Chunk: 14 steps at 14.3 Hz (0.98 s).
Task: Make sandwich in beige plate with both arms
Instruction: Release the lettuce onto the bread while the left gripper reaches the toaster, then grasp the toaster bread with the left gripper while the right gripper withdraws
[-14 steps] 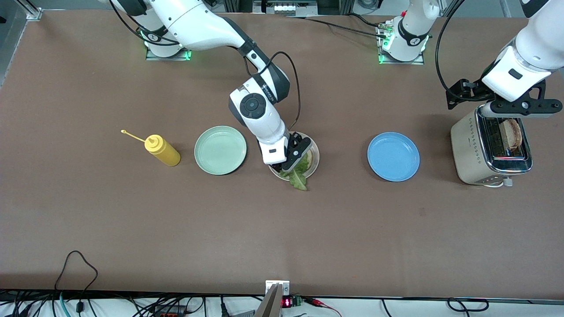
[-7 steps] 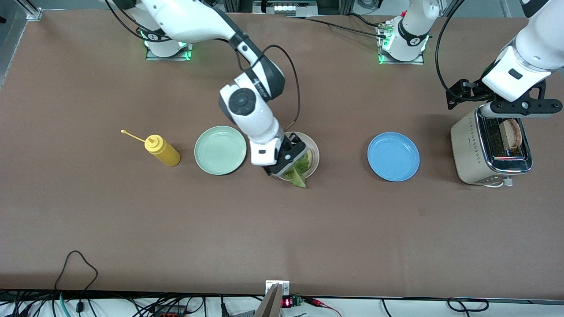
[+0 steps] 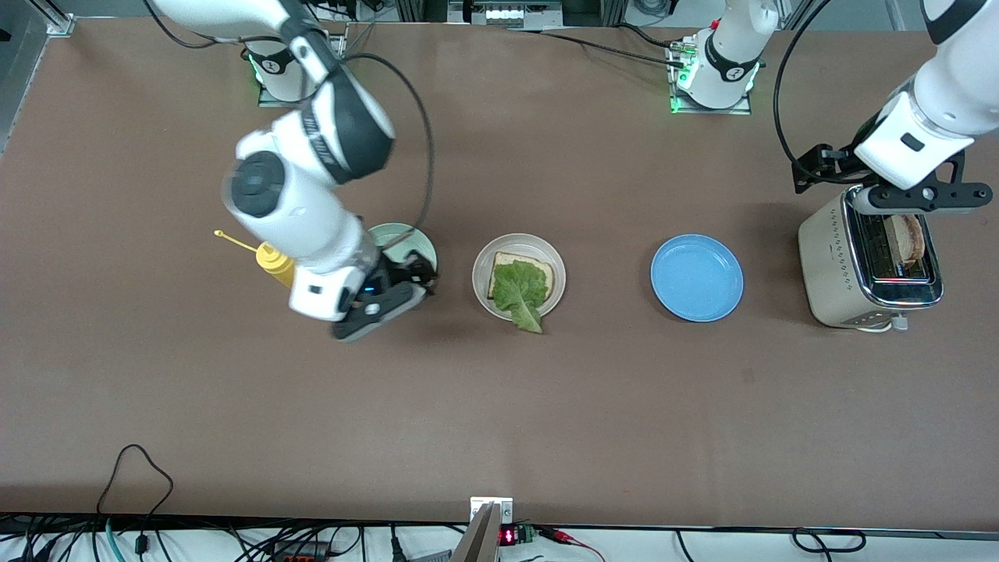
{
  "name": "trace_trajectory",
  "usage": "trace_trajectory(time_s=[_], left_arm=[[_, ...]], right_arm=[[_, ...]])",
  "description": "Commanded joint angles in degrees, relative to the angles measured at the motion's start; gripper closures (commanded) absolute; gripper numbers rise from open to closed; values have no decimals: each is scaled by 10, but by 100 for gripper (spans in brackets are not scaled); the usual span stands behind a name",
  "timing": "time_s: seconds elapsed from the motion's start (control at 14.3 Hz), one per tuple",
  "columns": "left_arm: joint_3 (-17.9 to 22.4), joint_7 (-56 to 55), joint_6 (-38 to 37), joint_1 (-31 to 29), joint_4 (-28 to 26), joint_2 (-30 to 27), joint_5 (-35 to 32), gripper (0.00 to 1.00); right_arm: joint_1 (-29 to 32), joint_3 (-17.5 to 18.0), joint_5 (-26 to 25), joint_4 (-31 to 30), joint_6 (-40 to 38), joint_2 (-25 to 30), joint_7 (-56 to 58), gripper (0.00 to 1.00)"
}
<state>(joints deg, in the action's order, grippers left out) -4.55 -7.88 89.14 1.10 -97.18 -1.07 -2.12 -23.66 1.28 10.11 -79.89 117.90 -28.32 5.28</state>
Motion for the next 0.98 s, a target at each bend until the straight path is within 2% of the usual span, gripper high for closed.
trace_trajectory(time_s=[0.0,0.21,0.42,0.56,0.77,0.91], left_arm=[[2,8,-11,-45,14,21,9,0],[3,33,-15,-85,12,54,-44,0],[3,85,5,-118,10,90,-124,0],[3,120,42,-145,-3,104,-131,0],[3,199,151,-191,-51,111,-131,0],[2,217,182,-213,-84,109,-131,7]], right_arm=[[66,13,-8,-12,-70,46,-8,0],[141,20,-14,-12,-150,77,-8,0],[194,33,-69,-12,-219,114,-15,0],[231,53,-104,-13,-253,138,-30,0],[270,68,-108,-25,-285,183,-58,0],[278,68,-108,-40,-287,216,-59,0]])
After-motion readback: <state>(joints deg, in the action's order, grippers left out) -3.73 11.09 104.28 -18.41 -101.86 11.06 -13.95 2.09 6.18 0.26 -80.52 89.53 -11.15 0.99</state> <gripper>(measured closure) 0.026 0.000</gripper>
